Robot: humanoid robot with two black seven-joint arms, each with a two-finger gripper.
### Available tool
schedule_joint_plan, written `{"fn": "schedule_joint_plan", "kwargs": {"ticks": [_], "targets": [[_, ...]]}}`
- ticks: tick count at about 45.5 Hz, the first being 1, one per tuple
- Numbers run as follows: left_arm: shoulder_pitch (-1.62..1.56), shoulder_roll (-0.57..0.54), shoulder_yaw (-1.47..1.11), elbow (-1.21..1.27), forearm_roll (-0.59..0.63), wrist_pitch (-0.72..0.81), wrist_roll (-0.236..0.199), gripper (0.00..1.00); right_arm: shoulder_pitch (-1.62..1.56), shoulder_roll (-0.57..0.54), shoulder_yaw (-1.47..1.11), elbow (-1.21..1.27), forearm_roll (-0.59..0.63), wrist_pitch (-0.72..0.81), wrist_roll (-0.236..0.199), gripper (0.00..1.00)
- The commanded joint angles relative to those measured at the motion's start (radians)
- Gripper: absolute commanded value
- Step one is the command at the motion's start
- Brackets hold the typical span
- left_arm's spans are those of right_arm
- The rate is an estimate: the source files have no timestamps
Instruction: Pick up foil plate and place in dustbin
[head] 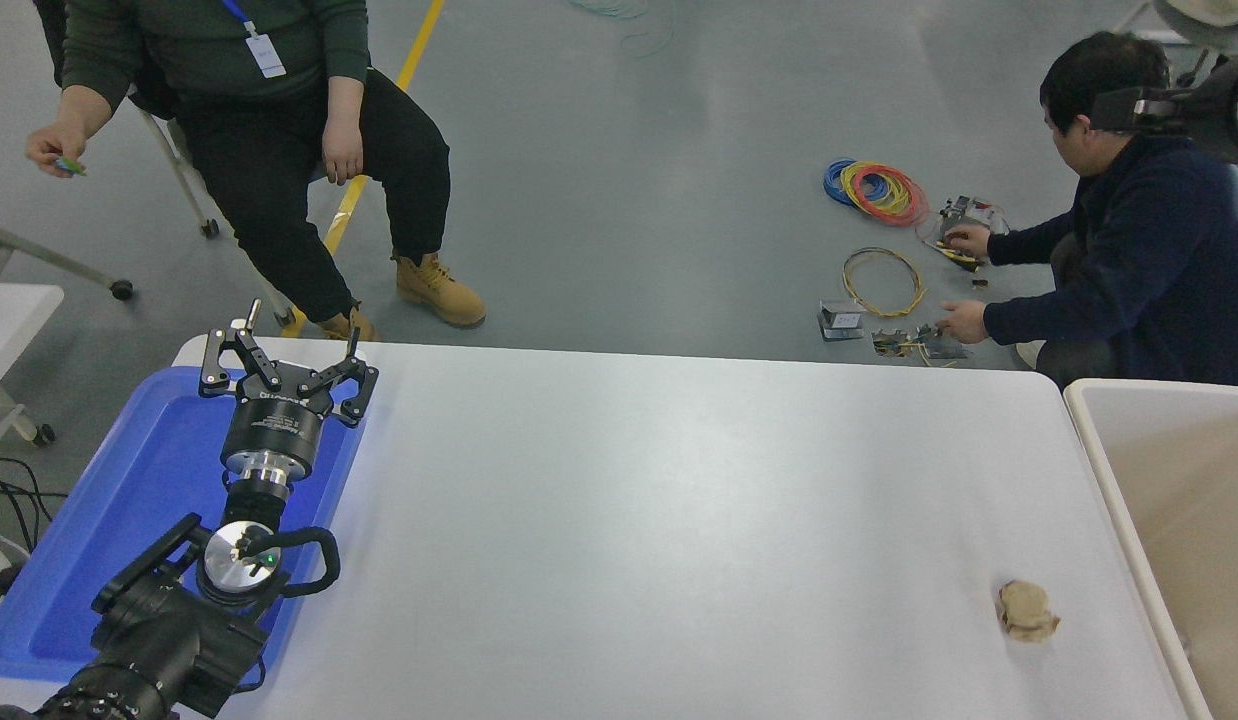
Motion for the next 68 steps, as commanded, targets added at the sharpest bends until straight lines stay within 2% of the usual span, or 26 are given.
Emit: {"fn": "schedule_joint_plan", "kwargs": {"ticks": [1, 10, 23, 49, 56, 63, 68], "targets": [[0.0, -0.001, 0.0, 0.0, 0.0, 0.0, 0.001, 1.0, 0.149, 0.033, -0.001, 0.111, -0.005, 0.178, -0.005, 1.0], [0.0, 0.0, 0.0, 0.0, 0.0, 0.0, 0.001, 1.0, 0.27, 0.035, -0.006, 0.327, -0.005, 0.27, -0.005, 1.0], [0.0, 0.0, 0.0, 0.0, 0.0, 0.0, -0.001, 1.0, 0.366, 0.03, 0.007, 0.651, 0.011, 0.315, -0.005, 1.0], [0.0, 0.0, -0.002, 0.0, 0.0, 0.0, -0.001, 1.0, 0.351, 0.074, 0.01, 0.716, 0.034, 0.347, -0.017, 1.0], [0.0, 0.0, -0.002, 0.0, 0.0, 0.0, -0.001, 1.0, 0.322, 0.1, -0.004, 0.702, 0.137, 0.332, -0.065, 1.0], [0.0, 0.0, 0.0, 0.0, 0.0, 0.0, -0.001, 1.0, 0.294, 0.14, -0.012, 0.69, 0.257, 0.266, -0.143, 1.0], [0.0, 0.0, -0.002, 0.0, 0.0, 0.0, -0.001, 1.0, 0.262, 0.169, -0.026, 0.671, 0.275, 0.225, -0.191, 1.0]]}}
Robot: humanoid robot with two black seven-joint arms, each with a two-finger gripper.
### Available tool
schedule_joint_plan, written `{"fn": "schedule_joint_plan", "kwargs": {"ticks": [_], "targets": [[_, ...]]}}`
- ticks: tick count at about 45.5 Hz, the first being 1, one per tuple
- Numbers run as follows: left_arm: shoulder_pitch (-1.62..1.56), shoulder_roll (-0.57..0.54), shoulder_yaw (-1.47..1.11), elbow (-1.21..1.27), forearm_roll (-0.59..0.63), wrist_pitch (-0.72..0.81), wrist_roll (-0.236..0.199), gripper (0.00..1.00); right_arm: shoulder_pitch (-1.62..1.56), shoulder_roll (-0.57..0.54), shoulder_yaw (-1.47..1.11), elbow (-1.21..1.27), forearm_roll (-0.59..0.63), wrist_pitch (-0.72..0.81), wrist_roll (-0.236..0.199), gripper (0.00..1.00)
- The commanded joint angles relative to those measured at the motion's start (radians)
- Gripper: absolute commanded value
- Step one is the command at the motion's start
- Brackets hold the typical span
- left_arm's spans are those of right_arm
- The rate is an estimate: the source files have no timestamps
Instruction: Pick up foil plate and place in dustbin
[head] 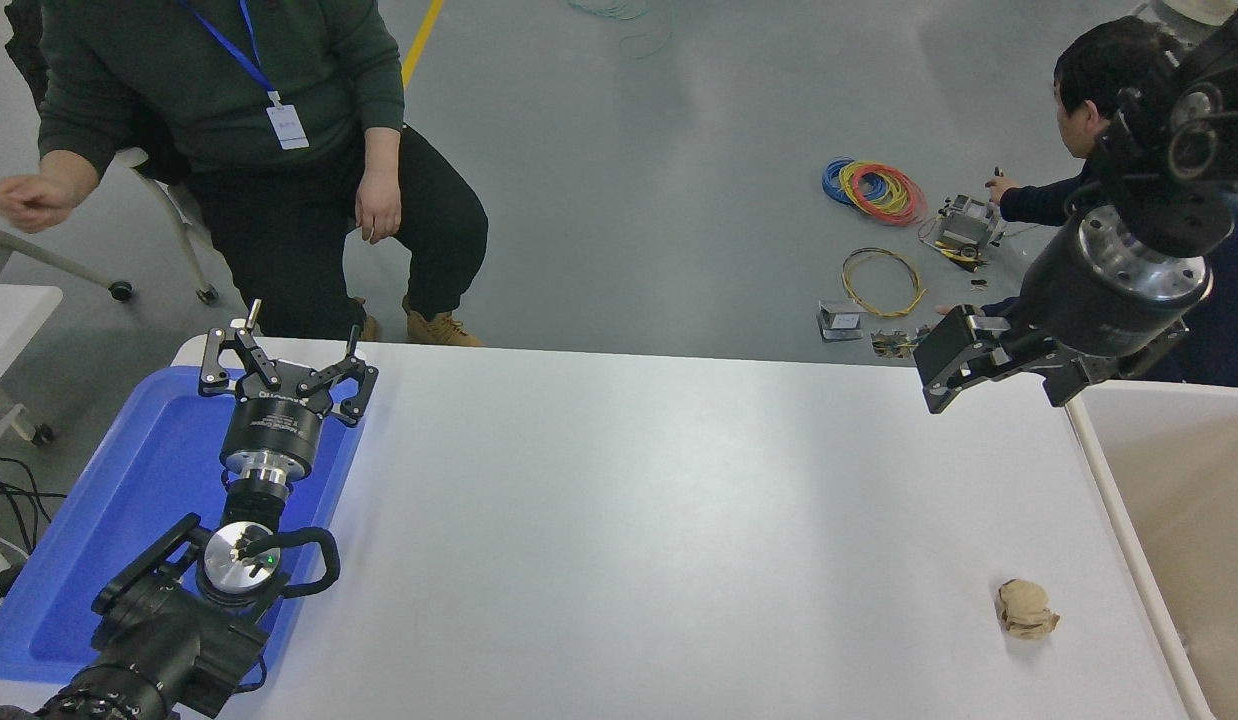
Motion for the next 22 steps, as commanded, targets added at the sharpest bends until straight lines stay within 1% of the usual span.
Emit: {"fn": "schedule_joint_plan", "kwargs": {"ticks": [1, 9, 22], "targets": [[0.0, 0.0, 0.0, 0.0, 0.0, 0.0, 0.0, 1.0, -0.057, 0.061, -0.019, -0.029, 0.099, -0.077, -0.094, 1.0], [0.0, -0.001, 0.0, 0.0, 0.0, 0.0, 0.0, 1.0, -0.104, 0.104, -0.019, -0.076, 0.113, -0.082, -0.101, 1.0], [0.0, -0.001, 0.0, 0.0, 0.0, 0.0, 0.0, 1.0, -0.136, 0.126, -0.013, -0.095, 0.114, -0.079, -0.099, 1.0]]}}
